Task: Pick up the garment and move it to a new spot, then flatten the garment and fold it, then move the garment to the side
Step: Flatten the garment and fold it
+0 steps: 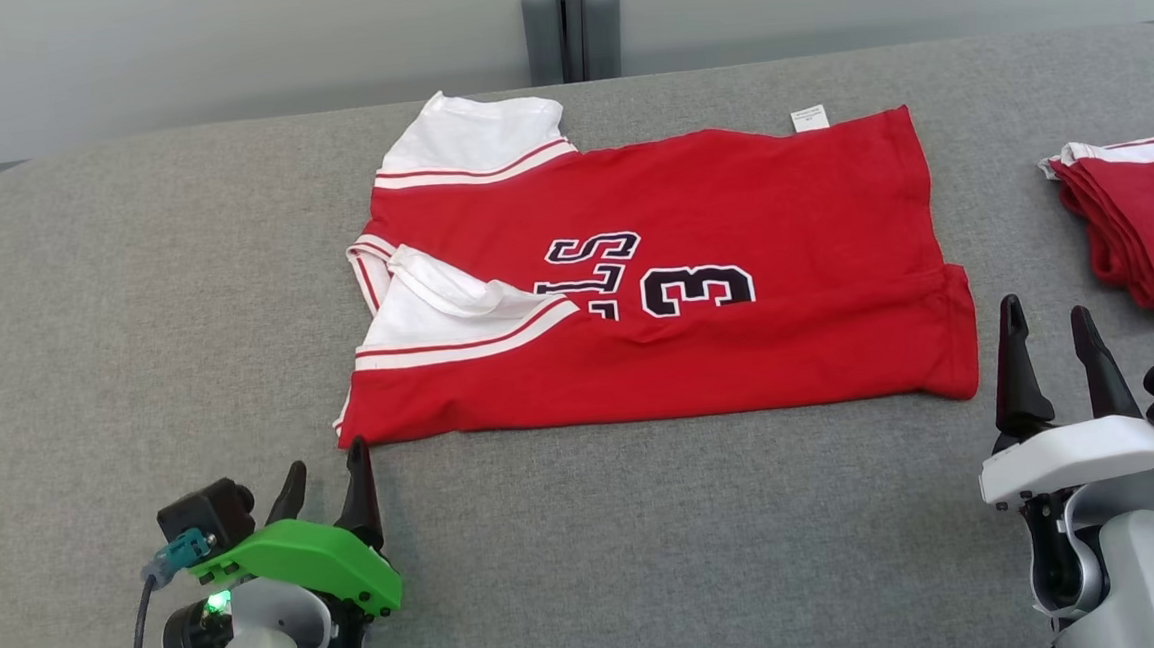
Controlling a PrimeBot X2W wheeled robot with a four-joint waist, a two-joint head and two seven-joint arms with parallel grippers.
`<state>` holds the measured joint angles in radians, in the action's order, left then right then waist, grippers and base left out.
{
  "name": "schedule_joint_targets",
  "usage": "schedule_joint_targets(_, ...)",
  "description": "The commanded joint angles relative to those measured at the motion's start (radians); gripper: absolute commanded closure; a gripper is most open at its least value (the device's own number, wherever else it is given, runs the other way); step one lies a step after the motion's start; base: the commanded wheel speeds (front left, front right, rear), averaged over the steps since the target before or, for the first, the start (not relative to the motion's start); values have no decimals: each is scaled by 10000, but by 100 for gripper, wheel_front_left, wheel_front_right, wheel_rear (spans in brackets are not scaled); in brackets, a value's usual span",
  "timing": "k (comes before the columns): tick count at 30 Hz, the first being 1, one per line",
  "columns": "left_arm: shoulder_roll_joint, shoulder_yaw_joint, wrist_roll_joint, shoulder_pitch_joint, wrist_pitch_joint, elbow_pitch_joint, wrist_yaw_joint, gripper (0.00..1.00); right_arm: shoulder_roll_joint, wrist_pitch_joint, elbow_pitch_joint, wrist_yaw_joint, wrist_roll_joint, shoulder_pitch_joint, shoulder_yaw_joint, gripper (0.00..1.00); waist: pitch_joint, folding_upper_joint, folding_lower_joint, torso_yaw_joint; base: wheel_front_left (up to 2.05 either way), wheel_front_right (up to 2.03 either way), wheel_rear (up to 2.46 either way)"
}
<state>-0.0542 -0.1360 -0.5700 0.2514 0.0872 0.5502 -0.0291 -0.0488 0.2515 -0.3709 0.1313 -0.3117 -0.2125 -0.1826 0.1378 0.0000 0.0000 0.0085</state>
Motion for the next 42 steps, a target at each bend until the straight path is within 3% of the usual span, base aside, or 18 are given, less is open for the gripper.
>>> schedule_joint_targets(1,-16,32,-150,273,-79,85,60,0,-33,-38,76,-14,-62,87,41,0,104,0,0,-151,0,0,0)
schedule_joint_targets(13,-213,33,-303,1244,-932,1331,594,0,-30,-283,202,-14,36,24,292,0,477,0,0,-679,0,0,0)
schedule_joint_targets(14,-224,29,-315,1289,-1010,1416,633,16,-30,-297,196,-14,44,28,320,0,479,0,0,-698,0,0,0)
schedule_joint_targets(15,-236,4,-326,1334,-1096,1497,631,52,-30,-379,172,-14,68,45,349,0,476,0,0,-714,0,0,0)
schedule_joint_targets(16,-250,-32,-332,1372,-1171,1555,598,62,-30,-439,139,-14,72,64,367,0,474,0,0,-724,0,0,0)
schedule_joint_targets(17,-263,-86,-318,1410,-1237,1589,541,90,-30,-545,96,-14,79,97,380,0,463,0,0,-727,0,0,0)
schedule_joint_targets(18,-254,-127,-308,1425,-1258,1592,510,100,-30,-632,54,-14,97,119,381,0,451,0,0,-721,0,0,0)
schedule_joint_targets(29,-494,-430,36,1318,-801,772,522,100,-32,-2180,-1612,-14,655,-642,383,0,221,0,0,-391,0,0,0)
schedule_joint_targets(40,-638,-560,97,698,-912,-353,733,100,-30,-2532,-3861,-14,343,-1809,486,0,24,0,0,-1,0,0,0)
schedule_joint_targets(41,-631,-586,87,616,-925,-463,747,100,-30,-2589,-4078,-14,327,-1877,545,21,6,0,0,14,0,0,0)
schedule_joint_targets(42,-630,-601,77,557,-931,-534,768,100,-30,-2627,-4250,-14,305,-1941,581,33,-6,0,0,21,0,0,0)
